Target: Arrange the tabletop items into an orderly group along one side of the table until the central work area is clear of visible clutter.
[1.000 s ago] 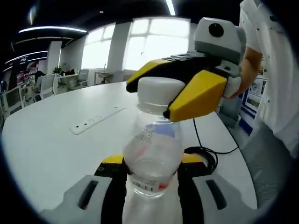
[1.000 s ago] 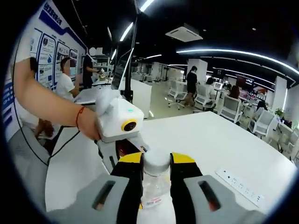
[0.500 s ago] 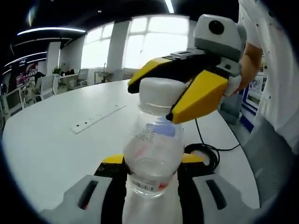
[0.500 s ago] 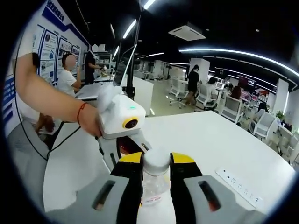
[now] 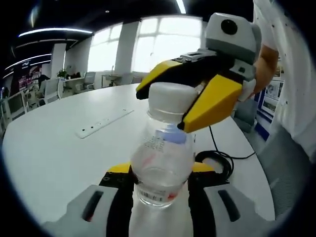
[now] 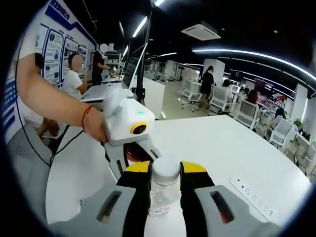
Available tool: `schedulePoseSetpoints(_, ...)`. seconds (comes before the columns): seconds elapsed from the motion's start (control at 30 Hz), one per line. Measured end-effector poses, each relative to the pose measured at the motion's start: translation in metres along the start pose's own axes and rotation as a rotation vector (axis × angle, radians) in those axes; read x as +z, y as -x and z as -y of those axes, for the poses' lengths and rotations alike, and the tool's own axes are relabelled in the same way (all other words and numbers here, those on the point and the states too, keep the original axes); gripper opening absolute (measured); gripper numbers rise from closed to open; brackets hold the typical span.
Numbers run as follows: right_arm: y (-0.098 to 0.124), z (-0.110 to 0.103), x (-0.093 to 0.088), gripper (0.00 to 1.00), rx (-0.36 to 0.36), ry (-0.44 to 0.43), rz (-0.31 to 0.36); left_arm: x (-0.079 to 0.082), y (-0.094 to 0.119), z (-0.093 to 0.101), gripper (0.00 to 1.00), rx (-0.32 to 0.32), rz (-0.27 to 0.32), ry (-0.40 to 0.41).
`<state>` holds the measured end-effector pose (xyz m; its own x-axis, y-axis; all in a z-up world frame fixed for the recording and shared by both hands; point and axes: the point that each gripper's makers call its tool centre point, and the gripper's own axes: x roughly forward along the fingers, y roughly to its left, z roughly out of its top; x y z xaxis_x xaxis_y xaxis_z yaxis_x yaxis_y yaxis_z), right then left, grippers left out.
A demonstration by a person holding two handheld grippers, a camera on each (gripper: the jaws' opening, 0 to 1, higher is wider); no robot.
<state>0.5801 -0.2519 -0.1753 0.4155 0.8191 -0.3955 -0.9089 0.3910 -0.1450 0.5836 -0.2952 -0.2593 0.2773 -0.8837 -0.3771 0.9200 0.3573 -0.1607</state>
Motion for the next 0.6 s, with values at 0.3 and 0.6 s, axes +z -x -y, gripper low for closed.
schedulePoseSetpoints(0.3,-0.0008,-0.0053,0.0006,0.2,0.004,0.028,-0.01,-0.0013,0.0016,0.0011,0.43,0.001,-0.003,0.007)
schedulePoseSetpoints(0.6,0.0004,-0.0051,-0.0014,0.21,-0.003,0.052,-0.019,-0.0041,0.0039,0.0015,0.42,0.009,-0.008,0.008)
